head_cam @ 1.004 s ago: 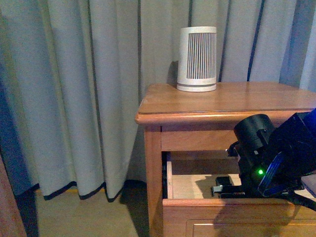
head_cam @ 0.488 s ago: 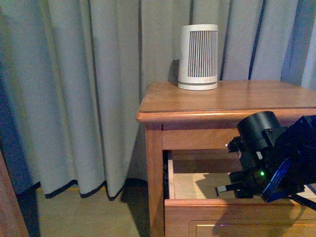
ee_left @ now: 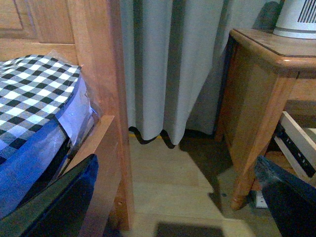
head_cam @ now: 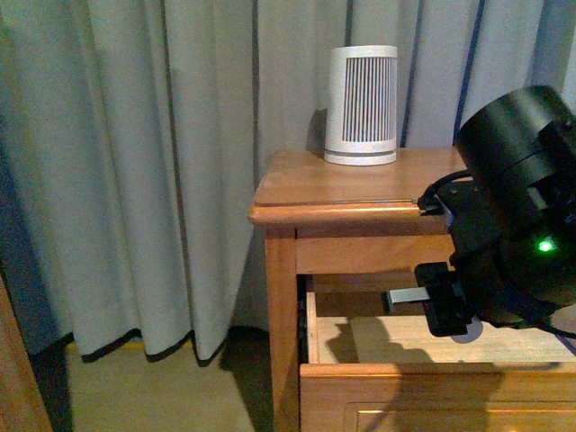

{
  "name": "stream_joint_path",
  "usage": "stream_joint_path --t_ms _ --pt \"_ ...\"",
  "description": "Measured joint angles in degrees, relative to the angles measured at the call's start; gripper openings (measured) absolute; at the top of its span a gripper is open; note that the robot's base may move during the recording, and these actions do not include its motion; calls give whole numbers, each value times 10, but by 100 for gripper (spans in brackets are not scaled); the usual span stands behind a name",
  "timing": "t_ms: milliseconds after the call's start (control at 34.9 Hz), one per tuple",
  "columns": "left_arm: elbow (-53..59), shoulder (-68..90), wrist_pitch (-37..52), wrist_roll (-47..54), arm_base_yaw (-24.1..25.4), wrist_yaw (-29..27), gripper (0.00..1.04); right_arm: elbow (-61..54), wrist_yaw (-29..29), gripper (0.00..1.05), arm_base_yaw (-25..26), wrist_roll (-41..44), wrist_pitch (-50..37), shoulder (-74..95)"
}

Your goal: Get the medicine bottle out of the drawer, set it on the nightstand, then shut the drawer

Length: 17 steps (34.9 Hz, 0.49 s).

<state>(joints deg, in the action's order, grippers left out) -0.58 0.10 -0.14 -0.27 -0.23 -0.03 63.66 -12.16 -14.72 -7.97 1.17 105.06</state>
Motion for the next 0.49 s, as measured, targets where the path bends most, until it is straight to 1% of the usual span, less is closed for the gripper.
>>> stream_joint_path --t_ms 115,258,430,488 --pt "0 0 0 0 0 0 98 -18 14 30 -5 -13 17 -64" --pt "0 0 0 0 0 0 98 8 2 30 12 0 19 -127" --pt "0 0 0 0 0 0 98 88 -15 30 64 31 23 -135" --pt "0 0 0 0 0 0 98 132 -17 30 90 42 29 -118"
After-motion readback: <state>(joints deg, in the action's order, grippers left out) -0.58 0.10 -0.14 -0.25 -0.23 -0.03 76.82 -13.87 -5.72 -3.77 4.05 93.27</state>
